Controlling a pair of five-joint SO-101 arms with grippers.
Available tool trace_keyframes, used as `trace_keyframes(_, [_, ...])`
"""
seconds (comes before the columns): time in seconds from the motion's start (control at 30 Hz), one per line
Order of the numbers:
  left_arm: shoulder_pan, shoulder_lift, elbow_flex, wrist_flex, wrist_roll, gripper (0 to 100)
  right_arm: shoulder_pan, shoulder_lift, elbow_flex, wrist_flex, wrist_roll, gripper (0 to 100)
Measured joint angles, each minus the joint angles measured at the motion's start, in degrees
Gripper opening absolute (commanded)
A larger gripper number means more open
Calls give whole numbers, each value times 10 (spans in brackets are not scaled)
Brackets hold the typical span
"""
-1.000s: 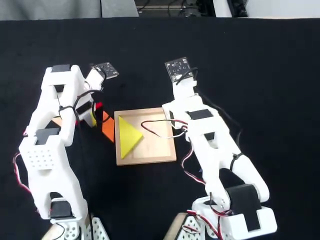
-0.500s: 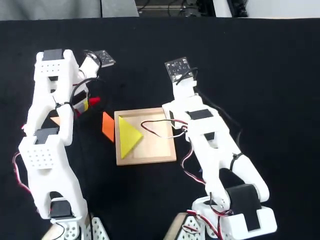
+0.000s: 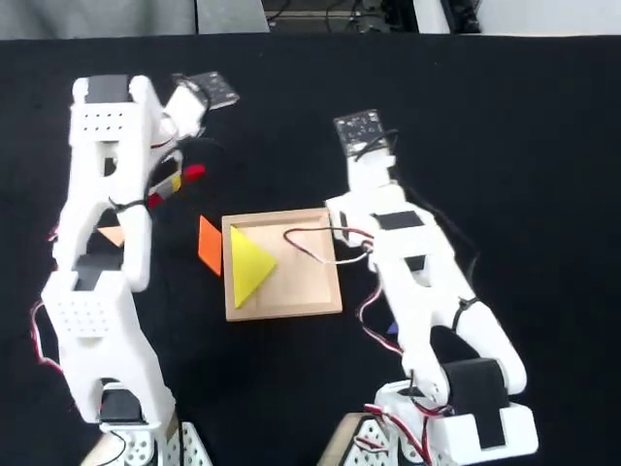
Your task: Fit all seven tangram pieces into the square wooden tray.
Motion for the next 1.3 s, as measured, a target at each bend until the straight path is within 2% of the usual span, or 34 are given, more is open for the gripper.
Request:
trace_keyframes(0.13, [66,-58,63,3,-55,29,42,0,0,-22,0,167])
trace_keyframes(0.3, [203,-129,218,3,-133,29,105,0,0,-62,-18,167])
trace_keyframes(0.43, [297,-166,296,-5,-142,29,158,0,0,-77,-72,167])
trace_keyframes(0.57, [360,-171,357,-78,-117,30,177,0,0,-83,-90,167])
trace_keyframes(0.73, [381,-171,408,-173,-62,30,177,0,0,-83,-91,167])
trace_keyframes(0.9, [394,-171,412,-193,-33,30,184,0,0,-83,-91,167])
trace_keyframes(1.17, [395,-171,455,-203,-25,30,200,0,0,-83,-91,167])
trace_keyframes(1.3, [386,-171,498,-256,-24,30,203,0,0,-83,-91,167])
